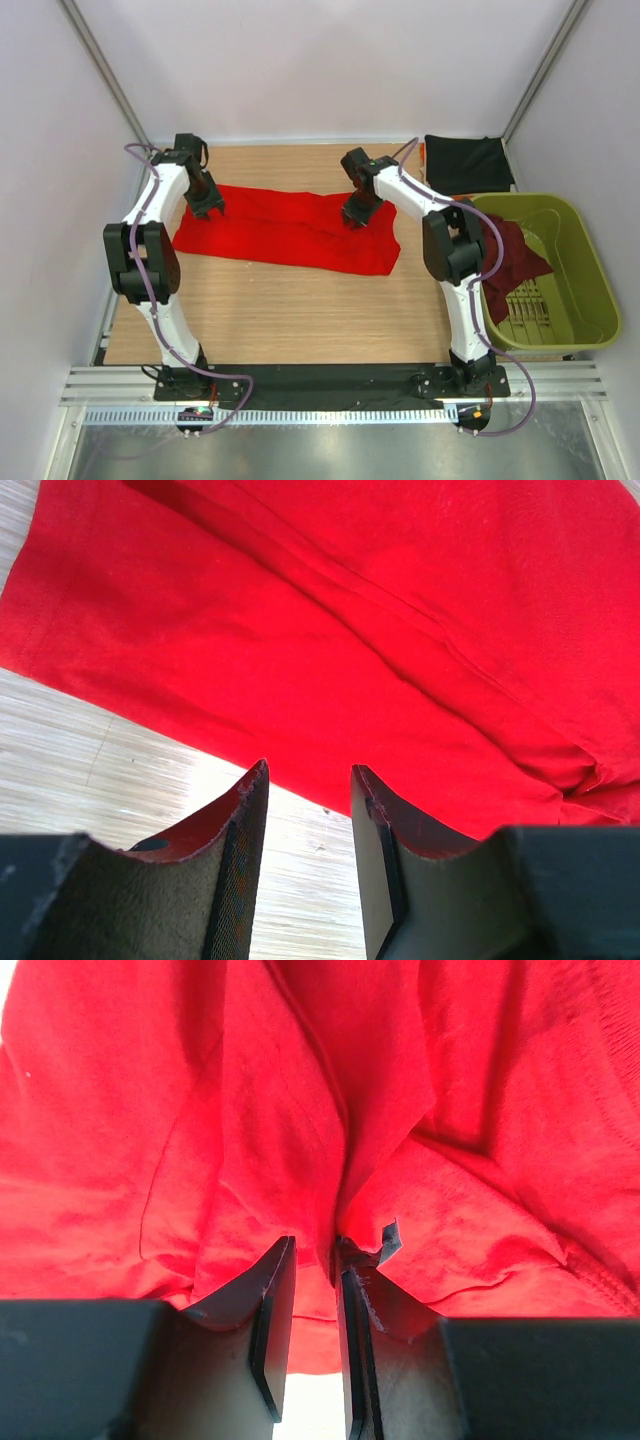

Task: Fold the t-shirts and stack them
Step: Fold the tshirt

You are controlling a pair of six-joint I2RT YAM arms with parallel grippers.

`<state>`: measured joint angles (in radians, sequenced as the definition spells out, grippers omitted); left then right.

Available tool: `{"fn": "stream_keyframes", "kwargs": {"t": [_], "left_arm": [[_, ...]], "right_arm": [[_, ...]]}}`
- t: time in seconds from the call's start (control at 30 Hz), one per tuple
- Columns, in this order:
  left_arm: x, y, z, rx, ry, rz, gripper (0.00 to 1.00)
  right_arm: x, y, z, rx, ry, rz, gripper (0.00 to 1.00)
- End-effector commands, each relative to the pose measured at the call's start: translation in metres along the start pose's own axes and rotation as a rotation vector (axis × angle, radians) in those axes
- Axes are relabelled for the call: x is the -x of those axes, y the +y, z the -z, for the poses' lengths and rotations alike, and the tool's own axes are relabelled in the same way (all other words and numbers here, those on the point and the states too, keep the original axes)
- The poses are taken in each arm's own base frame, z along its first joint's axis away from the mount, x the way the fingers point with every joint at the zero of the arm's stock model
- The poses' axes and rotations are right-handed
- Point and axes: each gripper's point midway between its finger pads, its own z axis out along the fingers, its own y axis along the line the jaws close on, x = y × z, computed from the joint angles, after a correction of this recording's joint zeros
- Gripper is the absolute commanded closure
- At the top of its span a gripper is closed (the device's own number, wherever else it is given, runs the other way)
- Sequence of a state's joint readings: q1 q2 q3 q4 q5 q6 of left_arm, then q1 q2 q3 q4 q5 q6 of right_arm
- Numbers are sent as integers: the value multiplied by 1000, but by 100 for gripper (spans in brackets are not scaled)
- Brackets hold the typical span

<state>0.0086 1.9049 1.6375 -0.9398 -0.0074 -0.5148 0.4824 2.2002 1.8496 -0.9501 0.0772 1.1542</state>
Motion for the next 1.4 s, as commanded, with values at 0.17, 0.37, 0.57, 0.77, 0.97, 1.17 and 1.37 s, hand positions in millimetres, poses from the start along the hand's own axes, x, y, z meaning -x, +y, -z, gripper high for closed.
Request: {"fn": "stream_keyframes", "kwargs": {"t": [0.17,0.37,0.57,0.77,0.97,1.17,1.37], "left_arm": [[11,-3,8,-15,-37,-8,60],[20,-8,16,-26,-59,-6,60],[20,-8,17,-26,-59,-6,60],[19,-7,15,-22,-56,-6,60],[18,-2,14,-1,-56,-10,60],[17,-4,13,-6,-52,-9,60],[18,-3,12,-5,-52,-9,60]], "right_arm": [[-4,19,18,62,3,-3,71],[-6,14,21,45,7,6,71],[-2,21,25,75,-6,11,99],[10,48,29,165,-29,-23,99],[18,75,25,247,-32,-60,99],[18,94,19,310,-5,-84,99],[21,114,20,391,-12,-58,99]]}}
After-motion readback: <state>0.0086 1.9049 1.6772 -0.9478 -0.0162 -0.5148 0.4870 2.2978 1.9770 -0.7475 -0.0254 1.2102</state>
